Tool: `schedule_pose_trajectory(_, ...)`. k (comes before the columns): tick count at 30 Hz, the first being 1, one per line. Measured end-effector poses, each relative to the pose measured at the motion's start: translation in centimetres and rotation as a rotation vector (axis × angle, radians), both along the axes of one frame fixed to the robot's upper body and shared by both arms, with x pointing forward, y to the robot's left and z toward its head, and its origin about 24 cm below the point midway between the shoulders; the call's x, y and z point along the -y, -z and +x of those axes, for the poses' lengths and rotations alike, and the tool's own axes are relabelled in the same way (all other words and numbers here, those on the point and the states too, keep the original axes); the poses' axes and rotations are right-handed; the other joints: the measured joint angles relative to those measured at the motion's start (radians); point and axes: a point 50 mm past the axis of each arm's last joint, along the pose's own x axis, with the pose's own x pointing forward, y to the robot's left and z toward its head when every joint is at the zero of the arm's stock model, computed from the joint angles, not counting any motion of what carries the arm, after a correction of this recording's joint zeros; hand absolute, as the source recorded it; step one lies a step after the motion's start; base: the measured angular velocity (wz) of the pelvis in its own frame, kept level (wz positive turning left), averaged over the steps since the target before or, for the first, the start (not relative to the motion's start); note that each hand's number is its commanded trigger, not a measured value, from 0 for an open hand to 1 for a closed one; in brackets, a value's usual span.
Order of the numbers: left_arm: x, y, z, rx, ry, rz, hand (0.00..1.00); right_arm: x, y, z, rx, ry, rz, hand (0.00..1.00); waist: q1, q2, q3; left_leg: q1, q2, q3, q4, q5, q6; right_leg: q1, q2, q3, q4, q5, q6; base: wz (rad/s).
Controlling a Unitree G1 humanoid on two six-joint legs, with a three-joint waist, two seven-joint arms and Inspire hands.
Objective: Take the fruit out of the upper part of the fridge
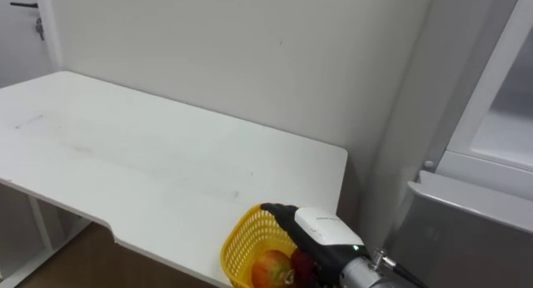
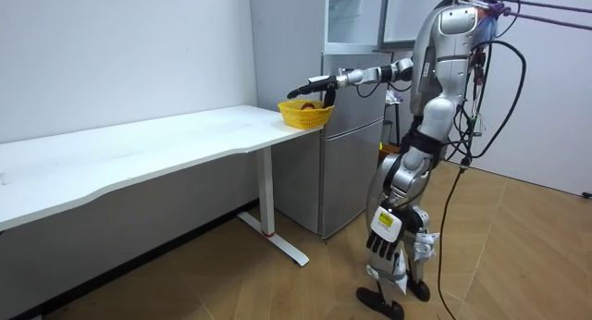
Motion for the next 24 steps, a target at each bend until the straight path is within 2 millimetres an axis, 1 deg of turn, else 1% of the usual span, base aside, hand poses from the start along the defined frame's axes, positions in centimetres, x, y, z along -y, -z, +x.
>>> schedule_pose_trajectory(5,-0.1,0.0,-0.1,-0.013,-0.007,0.006,0.0,0.0,-0.1,0.0,-0.007,0.004,0.017,0.0,0.0,-0.006,-0.0042,0.001,0.001,0.002,0.0,0.0,0.0,-0.001,0.0,0.001,-0.001,0.0,0.0,0.0)
schedule_pose_trajectory(7,0.0,0.0,-0.2,-0.018,-0.009,0.009,0.0,-0.2,-0.5,0.1,0.002,0.004,0.037,0.0,-0.004,-0.006,-0.0047,-0.002,0.001,0.001,0.001,0.0,0.0,-0.001,0.0,0.0,-0.001,0.0,0.0,0.0)
schedule_pose_trajectory(10,-0.1,0.0,-0.2,-0.019,-0.009,0.013,0.0,-0.7,-2.2,0.3,0.054,-0.016,0.082,0.0,-0.014,-0.004,-0.0048,-0.006,0.001,0.0,0.001,0.0,0.0,-0.003,0.001,-0.001,-0.002,0.0,0.0,0.0)
schedule_pose_trajectory(12,0.0,0.1,-0.2,-0.017,-0.01,0.014,0.0,-0.7,-4.0,0.3,0.104,-0.022,0.146,0.0,-0.021,-0.002,-0.0062,-0.007,0.0,-0.001,0.0,0.0,0.0,-0.002,0.001,-0.001,-0.002,0.0,0.0,0.03)
schedule_pose_trajectory(14,0.0,0.1,-0.4,-0.02,-0.011,0.015,0.0,-0.7,-4.7,0.2,0.121,-0.026,0.19,0.0,-0.03,0.0,-0.0069,-0.002,-0.001,-0.003,-0.002,0.0,0.0,0.004,0.002,-0.001,-0.002,0.0,0.0,0.05)
schedule_pose_trajectory(19,0.3,0.2,-0.4,-0.016,-0.012,0.018,0.0,-0.3,-5.5,0.3,0.14,-0.014,0.225,0.0,-0.043,0.006,-0.0066,0.0,0.0,-0.001,-0.001,0.0,0.0,0.006,0.002,0.001,-0.004,0.0,0.0,0.01)
schedule_pose_trajectory(21,0.3,0.2,-0.6,-0.02,-0.012,0.018,0.0,-0.5,-5.9,0.2,0.157,-0.026,0.233,0.0,-0.055,0.008,-0.0077,0.001,0.0,-0.001,-0.001,0.0,0.0,0.006,0.002,0.001,-0.003,0.0,0.0,0.0)
schedule_pose_trajectory(24,0.3,0.2,-0.6,-0.021,-0.004,0.021,0.0,-0.7,-6.8,0.0,0.194,-0.039,0.259,0.0,-0.058,0.01,-0.0095,0.004,0.0,0.002,-0.003,0.0,0.0,0.003,0.002,0.006,-0.003,0.0,0.0,-0.04)
